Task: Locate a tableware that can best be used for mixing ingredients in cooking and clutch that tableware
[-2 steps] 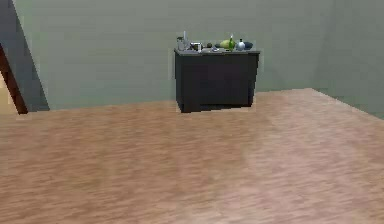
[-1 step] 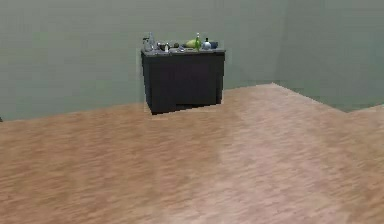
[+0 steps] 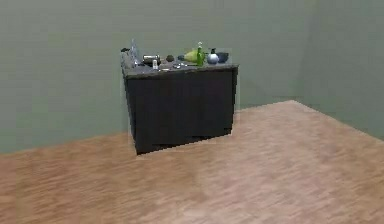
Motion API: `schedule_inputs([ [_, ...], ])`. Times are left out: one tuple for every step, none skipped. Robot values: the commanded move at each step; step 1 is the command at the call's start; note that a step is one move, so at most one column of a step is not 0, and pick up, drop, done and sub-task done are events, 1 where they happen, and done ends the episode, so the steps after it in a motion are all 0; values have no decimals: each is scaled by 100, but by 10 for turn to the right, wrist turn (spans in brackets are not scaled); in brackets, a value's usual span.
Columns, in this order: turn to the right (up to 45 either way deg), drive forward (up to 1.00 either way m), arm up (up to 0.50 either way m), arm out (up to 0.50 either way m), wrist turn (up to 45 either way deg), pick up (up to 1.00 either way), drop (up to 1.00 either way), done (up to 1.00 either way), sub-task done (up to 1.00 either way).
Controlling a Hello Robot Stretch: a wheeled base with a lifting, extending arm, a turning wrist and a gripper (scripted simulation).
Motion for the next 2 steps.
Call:
schedule_inputs([
  [30,0,0,0,0,0,0,0,0],
  [0,100,0,0,0,0,0,0,0],
])
